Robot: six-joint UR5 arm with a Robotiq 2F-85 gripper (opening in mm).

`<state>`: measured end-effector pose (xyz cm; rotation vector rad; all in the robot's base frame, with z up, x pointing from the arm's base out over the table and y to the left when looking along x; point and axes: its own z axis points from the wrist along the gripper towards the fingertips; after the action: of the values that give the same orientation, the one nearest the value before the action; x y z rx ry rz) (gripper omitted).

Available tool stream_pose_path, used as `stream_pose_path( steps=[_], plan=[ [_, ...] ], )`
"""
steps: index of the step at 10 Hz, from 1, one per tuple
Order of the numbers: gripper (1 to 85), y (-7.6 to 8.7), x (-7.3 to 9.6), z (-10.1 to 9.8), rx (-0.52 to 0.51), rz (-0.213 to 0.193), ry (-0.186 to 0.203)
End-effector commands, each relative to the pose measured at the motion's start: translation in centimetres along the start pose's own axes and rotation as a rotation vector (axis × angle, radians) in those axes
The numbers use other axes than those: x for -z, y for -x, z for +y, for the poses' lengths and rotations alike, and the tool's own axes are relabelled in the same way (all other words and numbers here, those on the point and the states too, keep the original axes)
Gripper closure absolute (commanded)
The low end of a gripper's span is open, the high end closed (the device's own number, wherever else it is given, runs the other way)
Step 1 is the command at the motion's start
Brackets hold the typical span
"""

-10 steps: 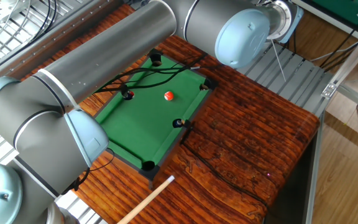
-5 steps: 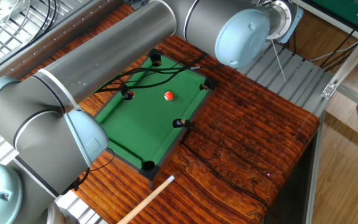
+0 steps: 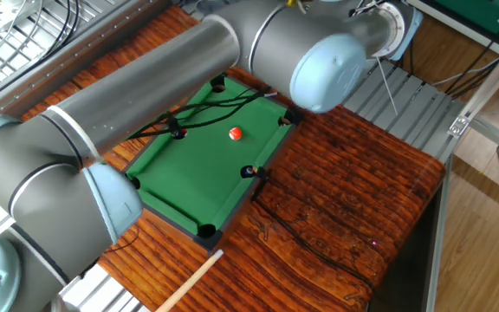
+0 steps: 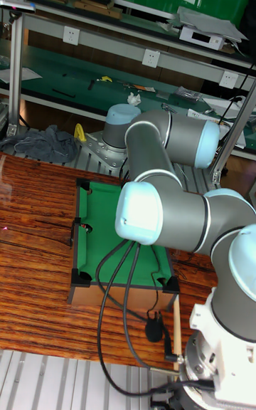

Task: Hit the pool ball

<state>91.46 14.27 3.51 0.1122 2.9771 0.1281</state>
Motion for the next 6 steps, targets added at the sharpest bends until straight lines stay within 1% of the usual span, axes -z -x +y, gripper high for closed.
stream_pose_path(
  steps=[1, 2, 3, 4, 5, 6],
  plan=[
    [84.3, 1.4, 0.8, -0.4, 0.053, -0.062, -0.028],
    [84.3, 0.5, 0.9, 1.5, 0.056, -0.091, 0.050],
    [84.3, -1.1, 0.7, 2.1, 0.080, -0.092, 0.130],
    [84.3, -4.6, 1.7, 1.0, 0.101, -0.048, 0.172],
    [84.3, -7.6, 3.2, -0.3, 0.104, -0.015, 0.158],
    [84.7, -7.8, 3.9, -1.1, 0.175, 0.004, 0.126]
  ],
)
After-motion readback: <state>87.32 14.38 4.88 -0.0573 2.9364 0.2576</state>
